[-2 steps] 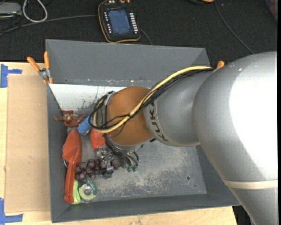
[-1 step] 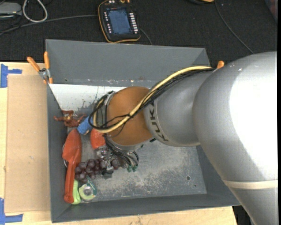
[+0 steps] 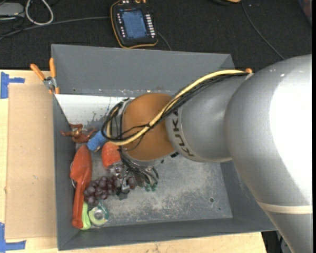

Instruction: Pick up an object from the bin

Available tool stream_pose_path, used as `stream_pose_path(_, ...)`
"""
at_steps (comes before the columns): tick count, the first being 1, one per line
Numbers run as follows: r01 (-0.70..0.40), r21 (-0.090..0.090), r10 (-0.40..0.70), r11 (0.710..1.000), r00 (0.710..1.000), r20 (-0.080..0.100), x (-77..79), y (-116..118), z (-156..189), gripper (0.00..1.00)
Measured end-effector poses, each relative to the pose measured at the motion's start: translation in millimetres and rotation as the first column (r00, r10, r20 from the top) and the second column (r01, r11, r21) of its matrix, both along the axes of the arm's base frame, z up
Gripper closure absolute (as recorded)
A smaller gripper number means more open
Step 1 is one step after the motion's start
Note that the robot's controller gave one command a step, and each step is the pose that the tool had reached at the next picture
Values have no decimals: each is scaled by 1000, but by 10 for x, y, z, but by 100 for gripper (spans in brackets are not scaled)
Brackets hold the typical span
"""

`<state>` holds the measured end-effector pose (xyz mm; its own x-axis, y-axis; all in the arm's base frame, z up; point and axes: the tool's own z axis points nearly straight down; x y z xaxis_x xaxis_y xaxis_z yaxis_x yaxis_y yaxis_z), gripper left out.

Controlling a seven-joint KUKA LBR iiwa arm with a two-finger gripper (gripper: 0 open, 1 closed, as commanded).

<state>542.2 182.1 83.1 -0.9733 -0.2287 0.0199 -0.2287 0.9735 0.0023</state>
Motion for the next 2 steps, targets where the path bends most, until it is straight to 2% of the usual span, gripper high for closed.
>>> stream_pose_path(2, 0, 1, 0, 1000, 1000, 4, 10, 9, 479, 100)
